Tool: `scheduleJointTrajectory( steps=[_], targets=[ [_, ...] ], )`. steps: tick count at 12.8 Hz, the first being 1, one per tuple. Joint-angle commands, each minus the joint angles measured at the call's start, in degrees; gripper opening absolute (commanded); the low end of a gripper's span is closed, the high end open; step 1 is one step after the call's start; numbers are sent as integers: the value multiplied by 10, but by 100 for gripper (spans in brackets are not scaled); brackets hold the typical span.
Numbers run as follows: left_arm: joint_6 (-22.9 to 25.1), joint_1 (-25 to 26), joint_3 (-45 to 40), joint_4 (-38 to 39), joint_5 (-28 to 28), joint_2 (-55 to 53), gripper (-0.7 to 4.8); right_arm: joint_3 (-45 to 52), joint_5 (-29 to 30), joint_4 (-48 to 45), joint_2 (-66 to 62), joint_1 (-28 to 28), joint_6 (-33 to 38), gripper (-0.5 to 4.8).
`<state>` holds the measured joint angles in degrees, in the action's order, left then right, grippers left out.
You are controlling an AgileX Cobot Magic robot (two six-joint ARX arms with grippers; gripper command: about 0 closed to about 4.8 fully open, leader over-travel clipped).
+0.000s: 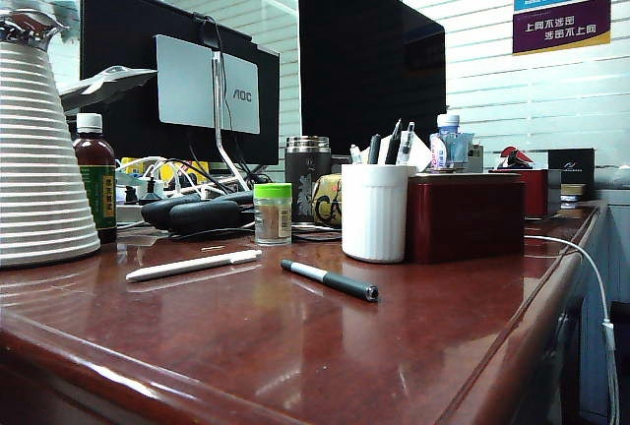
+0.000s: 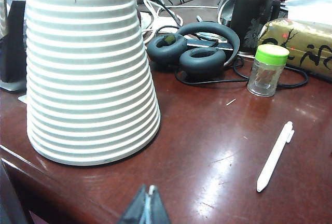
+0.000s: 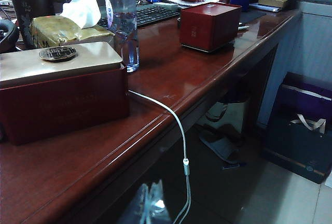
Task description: Pick up all the pens on the desk and put them into the pen holder one by one.
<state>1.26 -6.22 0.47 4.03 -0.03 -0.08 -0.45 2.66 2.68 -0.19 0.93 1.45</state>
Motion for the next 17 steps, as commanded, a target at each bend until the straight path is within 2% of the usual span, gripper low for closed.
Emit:
scheduleJointTrajectory(
  steps=[1,5,6,9,10,11,13,14,15,16,17],
  targets=[
    [-2,0,-1,-7,0,-1,-5,2,1,-7,0,0,1,-6],
    [-3,0,7,-12,0,-1,-5,-11,5,-16,0,0,24,-6],
    [-32,0,52,-12,-21,-2,-5,-62,5,-9,-4,-1,35,-6],
    [-34,0,172,-11,-43,-64,-5,-185,20,31,-93,-1,46,-6],
    [-31,0,303,-10,-5,-204,-5,-340,97,56,-259,-1,46,-6],
    [-32,0,374,4,68,-282,-5,-421,166,89,-344,-2,46,-6],
    [-32,-7,460,61,143,-364,-5,-489,185,103,-426,-25,45,-6],
    [-31,-21,497,90,156,-398,-5,-517,185,109,-466,-53,44,-6],
    [-8,-70,558,123,159,-448,-5,-546,187,112,-534,-137,17,-6],
    [7,-141,621,197,153,-485,-5,-549,185,116,-620,-282,11,-6],
    [21,-153,630,208,153,-487,-5,-549,179,119,-645,-313,11,-6]
  ],
)
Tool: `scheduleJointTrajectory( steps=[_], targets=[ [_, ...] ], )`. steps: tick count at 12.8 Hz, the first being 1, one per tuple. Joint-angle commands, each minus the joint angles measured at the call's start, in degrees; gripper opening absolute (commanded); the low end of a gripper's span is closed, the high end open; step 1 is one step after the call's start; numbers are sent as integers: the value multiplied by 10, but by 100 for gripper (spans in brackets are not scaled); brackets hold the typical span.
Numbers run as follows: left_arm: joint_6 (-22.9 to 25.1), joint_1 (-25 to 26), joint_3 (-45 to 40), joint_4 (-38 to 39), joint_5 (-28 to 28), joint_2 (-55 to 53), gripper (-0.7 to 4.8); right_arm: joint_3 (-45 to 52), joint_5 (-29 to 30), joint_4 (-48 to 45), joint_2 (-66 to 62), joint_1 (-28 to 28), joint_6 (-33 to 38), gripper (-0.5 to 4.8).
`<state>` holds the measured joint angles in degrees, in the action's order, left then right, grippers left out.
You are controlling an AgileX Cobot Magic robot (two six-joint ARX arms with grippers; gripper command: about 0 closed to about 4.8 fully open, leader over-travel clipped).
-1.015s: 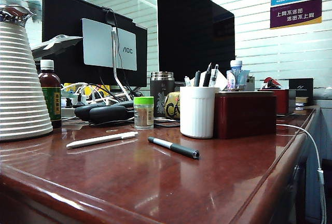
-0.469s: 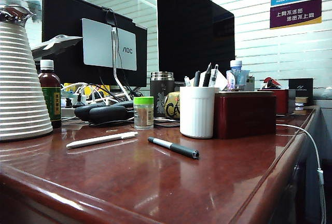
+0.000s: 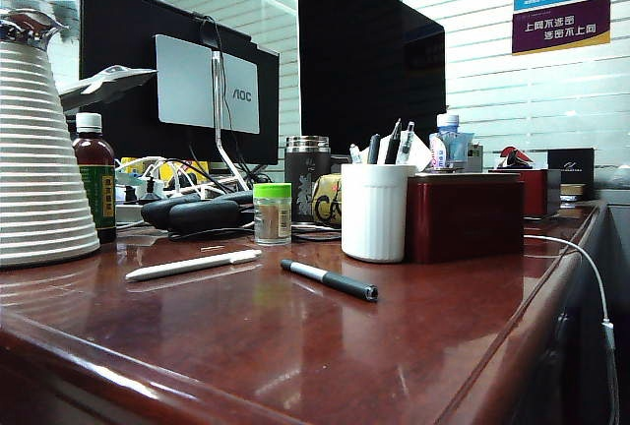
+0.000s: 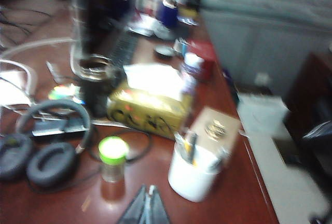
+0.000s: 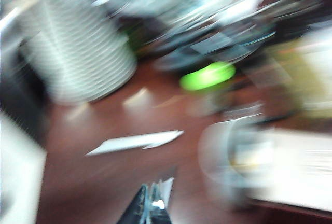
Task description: Pick up all the pens on the desk and put them into the pen holder one by one.
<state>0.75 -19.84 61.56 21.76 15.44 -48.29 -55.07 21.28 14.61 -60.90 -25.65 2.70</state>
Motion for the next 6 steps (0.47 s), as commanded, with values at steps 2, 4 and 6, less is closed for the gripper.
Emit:
scheduleJointTrajectory(
  steps=[2,4,6],
  targets=[
    [36,-27,19,24,-2,-3,-5,-2,-11,3,-77,-85,-2,-6],
    [37,-28,19,17,-2,-3,-5,-2,-63,12,-127,-111,-1,30],
    [38,-28,19,11,-2,-3,-5,-2,-79,17,-164,-115,3,423]
  ],
)
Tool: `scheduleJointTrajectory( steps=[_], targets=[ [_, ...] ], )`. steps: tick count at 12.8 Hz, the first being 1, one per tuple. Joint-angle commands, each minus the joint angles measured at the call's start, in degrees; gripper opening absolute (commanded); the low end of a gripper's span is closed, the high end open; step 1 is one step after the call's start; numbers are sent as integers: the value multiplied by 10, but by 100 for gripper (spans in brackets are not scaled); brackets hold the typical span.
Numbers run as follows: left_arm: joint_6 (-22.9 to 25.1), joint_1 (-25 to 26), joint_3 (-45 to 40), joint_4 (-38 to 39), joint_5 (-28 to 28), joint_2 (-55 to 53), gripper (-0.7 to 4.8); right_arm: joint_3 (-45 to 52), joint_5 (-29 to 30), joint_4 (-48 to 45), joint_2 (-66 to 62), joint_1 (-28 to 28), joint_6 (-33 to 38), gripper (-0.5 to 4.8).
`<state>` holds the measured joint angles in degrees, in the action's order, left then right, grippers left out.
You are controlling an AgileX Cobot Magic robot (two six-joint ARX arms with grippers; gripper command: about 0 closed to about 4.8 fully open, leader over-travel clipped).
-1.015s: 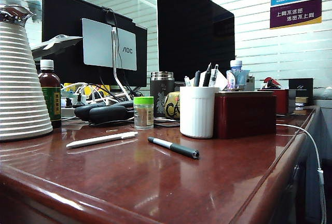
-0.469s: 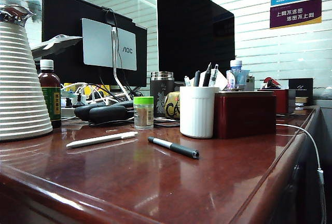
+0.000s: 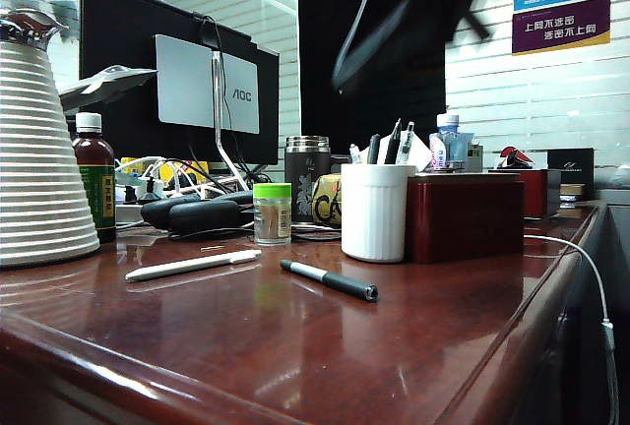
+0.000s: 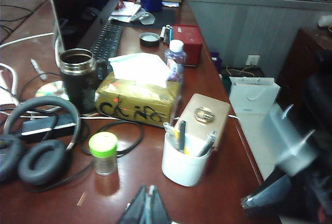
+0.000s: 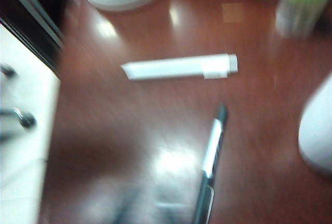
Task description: Pick up all the pens on the desk and put them into the pen holder one by one.
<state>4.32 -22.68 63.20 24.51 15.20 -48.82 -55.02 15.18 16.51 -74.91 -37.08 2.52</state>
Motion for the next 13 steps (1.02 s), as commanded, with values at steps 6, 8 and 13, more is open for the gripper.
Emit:
scheduleJointTrajectory(
  steps=[6,8,13],
  targets=[
    [2,1,3,-39,3,2,-5,2,-155,-83,-98,-58,9,421],
    [2,1,3,-41,5,2,-5,2,-155,-117,-136,-70,12,419],
    [2,1,3,-41,5,2,-5,0,-178,-155,-241,-59,26,357]
  ],
)
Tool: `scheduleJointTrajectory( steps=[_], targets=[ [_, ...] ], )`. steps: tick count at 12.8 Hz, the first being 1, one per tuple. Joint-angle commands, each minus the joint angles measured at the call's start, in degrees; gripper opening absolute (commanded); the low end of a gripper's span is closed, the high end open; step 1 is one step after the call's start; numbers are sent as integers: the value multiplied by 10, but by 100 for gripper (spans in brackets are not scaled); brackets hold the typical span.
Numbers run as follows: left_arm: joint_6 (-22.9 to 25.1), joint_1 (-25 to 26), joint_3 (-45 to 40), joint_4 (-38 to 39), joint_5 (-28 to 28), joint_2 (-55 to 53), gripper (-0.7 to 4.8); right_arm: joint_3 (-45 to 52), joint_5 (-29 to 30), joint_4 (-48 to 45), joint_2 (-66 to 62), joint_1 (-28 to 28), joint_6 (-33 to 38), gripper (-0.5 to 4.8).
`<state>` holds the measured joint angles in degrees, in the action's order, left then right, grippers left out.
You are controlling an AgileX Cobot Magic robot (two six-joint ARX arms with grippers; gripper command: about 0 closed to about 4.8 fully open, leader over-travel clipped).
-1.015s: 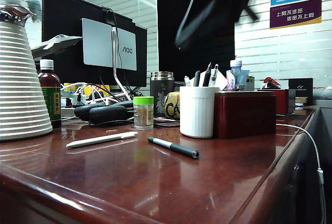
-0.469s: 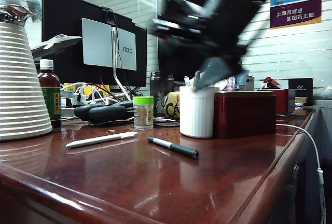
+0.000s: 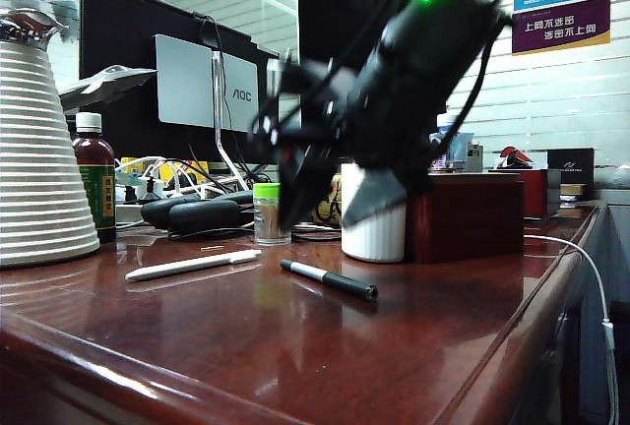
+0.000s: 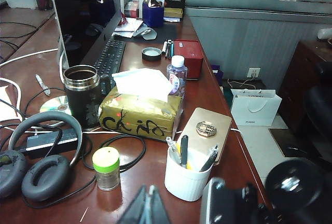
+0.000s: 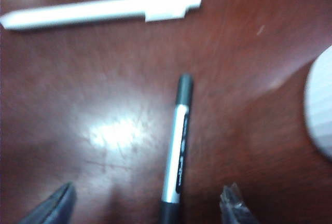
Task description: Pick up all the pens on the desk and put them into the pen holder one by one.
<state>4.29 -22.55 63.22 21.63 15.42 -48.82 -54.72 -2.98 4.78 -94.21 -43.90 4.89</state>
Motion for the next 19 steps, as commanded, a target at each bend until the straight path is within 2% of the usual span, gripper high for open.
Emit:
scheduleJointTrajectory(
  steps=[1,3,4,5,6,10,11,12,15,19],
  targets=[
    [2,0,2,-12,3,2,-5,-4,5,-37,-54,14,3,357],
    [2,0,2,-13,3,2,-5,-5,35,-35,-72,35,5,355],
    [2,0,2,-17,3,2,-5,-5,84,-26,-73,36,5,162],
    [2,0,2,-17,3,2,-5,-5,89,-22,-73,35,5,51],
    [2,0,2,-17,3,2,-5,-5,91,-20,-73,35,5,-6],
    [2,0,2,-16,3,2,-5,-6,91,-50,-33,36,5,-6],
    [2,0,2,-16,3,2,-5,-6,88,-78,57,43,5,-6],
    [2,0,2,-16,3,2,-5,-5,68,-202,145,103,5,-6],
    [2,0,2,-16,3,2,-5,-5,70,-349,97,150,14,-6],
    [2,0,2,-16,3,2,-5,-5,70,-467,13,150,14,-5]
  ],
)
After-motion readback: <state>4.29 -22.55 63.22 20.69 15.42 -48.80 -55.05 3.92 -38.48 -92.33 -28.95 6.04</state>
